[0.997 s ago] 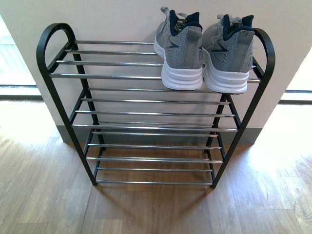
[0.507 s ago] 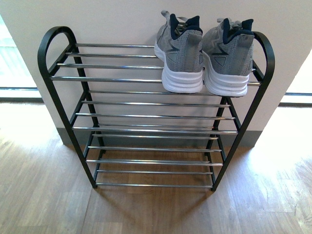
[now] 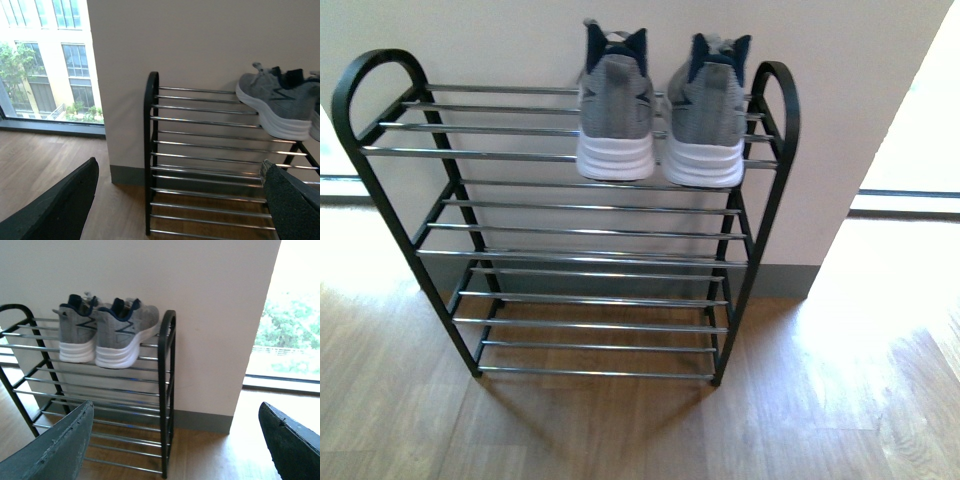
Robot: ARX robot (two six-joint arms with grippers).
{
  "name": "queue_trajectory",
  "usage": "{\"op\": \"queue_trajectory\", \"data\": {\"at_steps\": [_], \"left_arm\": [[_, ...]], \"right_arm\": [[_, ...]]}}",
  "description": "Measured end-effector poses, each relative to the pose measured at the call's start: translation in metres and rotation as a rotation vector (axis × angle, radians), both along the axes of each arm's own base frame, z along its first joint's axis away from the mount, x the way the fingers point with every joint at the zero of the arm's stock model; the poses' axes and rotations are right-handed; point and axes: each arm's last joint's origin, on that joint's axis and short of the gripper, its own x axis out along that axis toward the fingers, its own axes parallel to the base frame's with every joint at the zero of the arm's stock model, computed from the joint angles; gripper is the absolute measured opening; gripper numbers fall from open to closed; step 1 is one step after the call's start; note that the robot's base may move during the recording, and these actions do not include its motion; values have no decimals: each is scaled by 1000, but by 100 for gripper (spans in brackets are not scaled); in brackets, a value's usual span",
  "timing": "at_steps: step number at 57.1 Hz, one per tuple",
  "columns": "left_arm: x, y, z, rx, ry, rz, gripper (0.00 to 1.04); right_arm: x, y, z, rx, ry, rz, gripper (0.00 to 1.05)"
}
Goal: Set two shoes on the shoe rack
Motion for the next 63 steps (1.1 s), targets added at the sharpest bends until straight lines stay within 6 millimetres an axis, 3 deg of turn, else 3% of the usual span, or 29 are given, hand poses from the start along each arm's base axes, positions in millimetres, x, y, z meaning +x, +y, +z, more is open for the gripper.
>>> {"op": "queue_trajectory", "data": {"at_steps": [63], "left_arm": [[0,0,0,0,0,-3,95]], "right_arm": [[0,0,0,0,2,-3,96]]}}
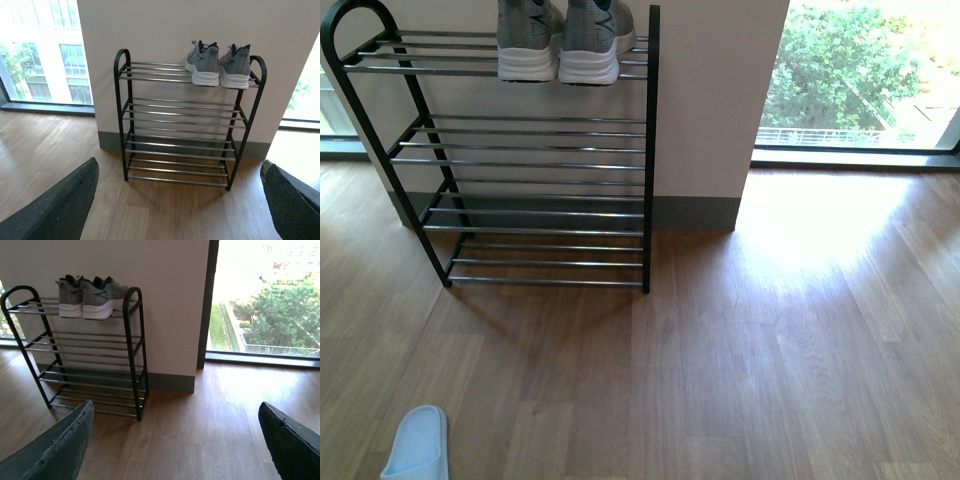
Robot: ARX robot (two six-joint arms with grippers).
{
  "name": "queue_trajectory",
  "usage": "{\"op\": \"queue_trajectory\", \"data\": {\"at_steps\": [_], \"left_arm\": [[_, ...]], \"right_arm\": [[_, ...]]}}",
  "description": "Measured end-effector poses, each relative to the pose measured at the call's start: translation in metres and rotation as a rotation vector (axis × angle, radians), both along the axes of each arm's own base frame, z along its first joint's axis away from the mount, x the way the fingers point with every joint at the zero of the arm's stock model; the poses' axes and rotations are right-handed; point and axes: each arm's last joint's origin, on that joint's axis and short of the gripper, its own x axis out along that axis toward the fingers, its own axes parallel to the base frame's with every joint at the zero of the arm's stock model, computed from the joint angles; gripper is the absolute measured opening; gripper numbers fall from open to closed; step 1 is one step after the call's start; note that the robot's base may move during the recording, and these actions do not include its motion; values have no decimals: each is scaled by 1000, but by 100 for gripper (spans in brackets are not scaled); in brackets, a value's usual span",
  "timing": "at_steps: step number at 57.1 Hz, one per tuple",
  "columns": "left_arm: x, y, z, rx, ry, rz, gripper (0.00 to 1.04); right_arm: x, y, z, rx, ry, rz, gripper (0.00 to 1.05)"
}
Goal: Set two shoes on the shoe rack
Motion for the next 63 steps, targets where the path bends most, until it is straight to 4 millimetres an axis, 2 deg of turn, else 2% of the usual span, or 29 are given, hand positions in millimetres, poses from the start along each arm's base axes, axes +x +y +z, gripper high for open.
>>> {"op": "queue_trajectory", "data": {"at_steps": [63], "left_arm": [[0,0,0,0,0,0,95]], "right_arm": [[0,0,0,0,0,2,96]]}}
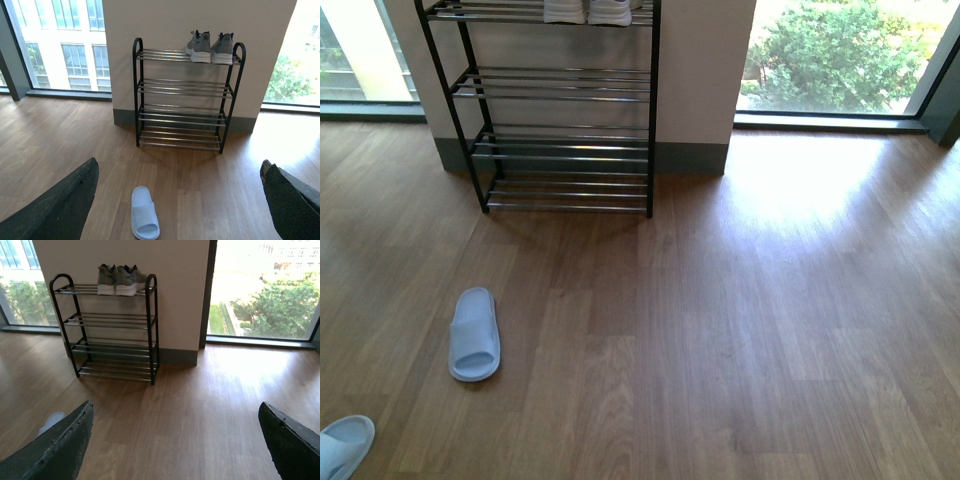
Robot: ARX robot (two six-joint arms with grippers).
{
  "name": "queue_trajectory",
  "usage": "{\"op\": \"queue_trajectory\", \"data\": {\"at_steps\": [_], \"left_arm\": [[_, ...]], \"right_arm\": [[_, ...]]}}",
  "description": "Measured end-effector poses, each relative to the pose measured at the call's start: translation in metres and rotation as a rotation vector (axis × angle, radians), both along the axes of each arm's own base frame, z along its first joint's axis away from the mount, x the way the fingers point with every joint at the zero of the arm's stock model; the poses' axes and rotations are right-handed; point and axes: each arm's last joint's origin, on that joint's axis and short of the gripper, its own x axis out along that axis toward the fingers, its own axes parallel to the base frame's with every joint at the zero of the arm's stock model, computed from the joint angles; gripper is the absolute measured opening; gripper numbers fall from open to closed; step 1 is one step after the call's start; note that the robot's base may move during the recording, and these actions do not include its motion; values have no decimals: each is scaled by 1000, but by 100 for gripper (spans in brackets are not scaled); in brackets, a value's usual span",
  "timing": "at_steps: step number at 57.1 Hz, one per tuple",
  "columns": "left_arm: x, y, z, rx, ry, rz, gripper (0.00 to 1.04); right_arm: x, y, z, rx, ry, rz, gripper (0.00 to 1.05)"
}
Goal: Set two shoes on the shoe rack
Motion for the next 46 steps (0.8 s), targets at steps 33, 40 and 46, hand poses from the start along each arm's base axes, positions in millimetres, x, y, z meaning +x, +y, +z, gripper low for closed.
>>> {"op": "queue_trajectory", "data": {"at_steps": [33,40,46], "left_arm": [[0,0,0,0,0,3,95],[0,0,0,0,0,2,95],[0,0,0,0,0,2,95]], "right_arm": [[0,0,0,0,0,2,96],[0,0,0,0,0,2,96],[0,0,0,0,2,2,96]]}}
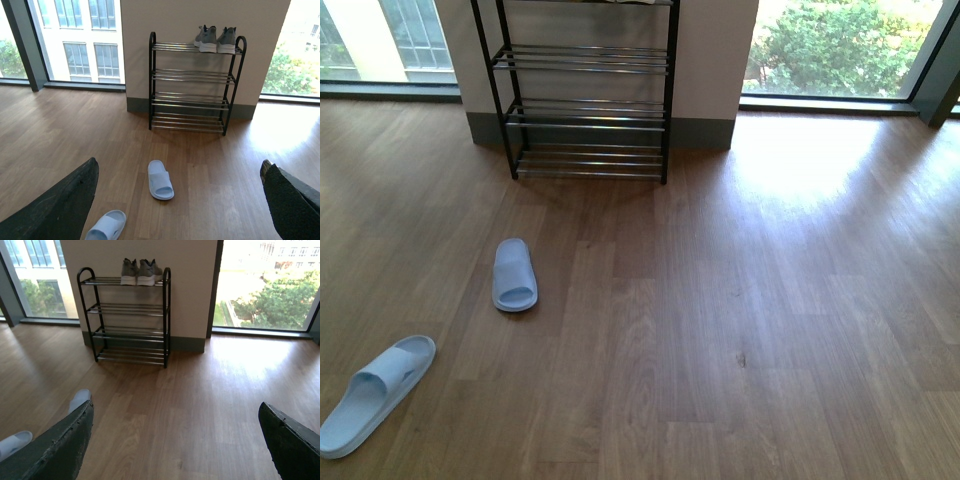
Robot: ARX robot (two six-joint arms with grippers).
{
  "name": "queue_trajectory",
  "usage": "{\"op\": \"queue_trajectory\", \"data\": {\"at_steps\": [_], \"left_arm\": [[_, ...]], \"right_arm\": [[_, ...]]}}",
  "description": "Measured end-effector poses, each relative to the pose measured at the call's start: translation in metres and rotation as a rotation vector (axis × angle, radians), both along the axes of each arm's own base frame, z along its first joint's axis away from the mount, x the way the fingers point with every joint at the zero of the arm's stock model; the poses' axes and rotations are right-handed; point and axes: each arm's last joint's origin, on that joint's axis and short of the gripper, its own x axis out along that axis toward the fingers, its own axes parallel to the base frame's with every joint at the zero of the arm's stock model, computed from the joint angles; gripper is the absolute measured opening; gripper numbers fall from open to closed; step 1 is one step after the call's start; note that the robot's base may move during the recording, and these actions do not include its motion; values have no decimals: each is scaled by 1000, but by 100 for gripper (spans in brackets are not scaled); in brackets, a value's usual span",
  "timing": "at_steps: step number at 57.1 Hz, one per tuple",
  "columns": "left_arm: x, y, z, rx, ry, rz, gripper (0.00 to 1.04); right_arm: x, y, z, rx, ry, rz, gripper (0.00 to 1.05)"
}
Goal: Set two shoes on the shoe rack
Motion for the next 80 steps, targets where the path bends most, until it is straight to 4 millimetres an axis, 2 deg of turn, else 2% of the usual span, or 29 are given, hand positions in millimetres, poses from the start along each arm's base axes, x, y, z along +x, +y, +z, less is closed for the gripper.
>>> {"op": "queue_trajectory", "data": {"at_steps": [80], "left_arm": [[0,0,0,0,0,-2,95]], "right_arm": [[0,0,0,0,0,-2,96]]}}
